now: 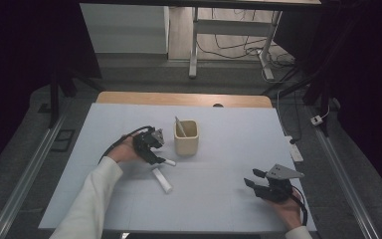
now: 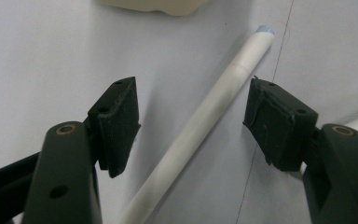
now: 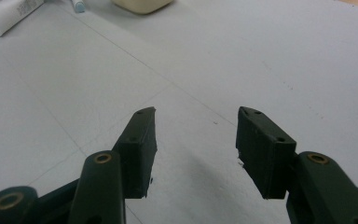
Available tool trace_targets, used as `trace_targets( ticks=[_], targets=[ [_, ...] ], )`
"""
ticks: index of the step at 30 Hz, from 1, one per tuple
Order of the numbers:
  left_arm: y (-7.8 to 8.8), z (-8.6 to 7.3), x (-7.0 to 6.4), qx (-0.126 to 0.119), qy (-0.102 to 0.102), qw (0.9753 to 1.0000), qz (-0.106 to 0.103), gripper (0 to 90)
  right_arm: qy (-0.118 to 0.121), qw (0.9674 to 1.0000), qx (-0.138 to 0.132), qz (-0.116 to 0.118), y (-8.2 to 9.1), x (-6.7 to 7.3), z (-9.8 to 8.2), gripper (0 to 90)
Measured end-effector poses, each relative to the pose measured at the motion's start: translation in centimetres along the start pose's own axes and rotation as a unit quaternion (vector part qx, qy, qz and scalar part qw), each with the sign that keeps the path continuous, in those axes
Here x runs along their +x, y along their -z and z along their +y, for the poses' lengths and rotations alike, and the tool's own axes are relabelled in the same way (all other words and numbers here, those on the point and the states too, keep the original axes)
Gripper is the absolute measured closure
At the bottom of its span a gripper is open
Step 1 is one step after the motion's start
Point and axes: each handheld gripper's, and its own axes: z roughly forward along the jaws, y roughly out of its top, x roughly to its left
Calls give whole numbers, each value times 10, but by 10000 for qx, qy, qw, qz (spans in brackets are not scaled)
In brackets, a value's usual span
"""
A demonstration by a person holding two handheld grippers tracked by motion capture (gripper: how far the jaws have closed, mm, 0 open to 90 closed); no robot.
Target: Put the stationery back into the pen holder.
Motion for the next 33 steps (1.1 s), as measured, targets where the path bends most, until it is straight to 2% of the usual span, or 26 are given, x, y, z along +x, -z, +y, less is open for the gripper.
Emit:
trace_targets(
  ticks=[8,15,24,30,33],
  targets=[
    [-4,2,0,58,-109,9999,-65,382,12,10000,26,-25,0,0,0,474],
    [-5,2,2,70,-124,9999,-67,411,8,10000,13,-8,-1,0,0,474],
    [-9,2,2,149,-212,9994,-233,452,4,10000,0,0,0,0,0,474],
    [-10,1,3,189,-280,9987,-386,534,-7,10000,1,10,0,0,0,473],
    [-10,2,2,220,-355,9980,-482,609,-15,10000,-13,10,-1,0,0,473]
  ],
)
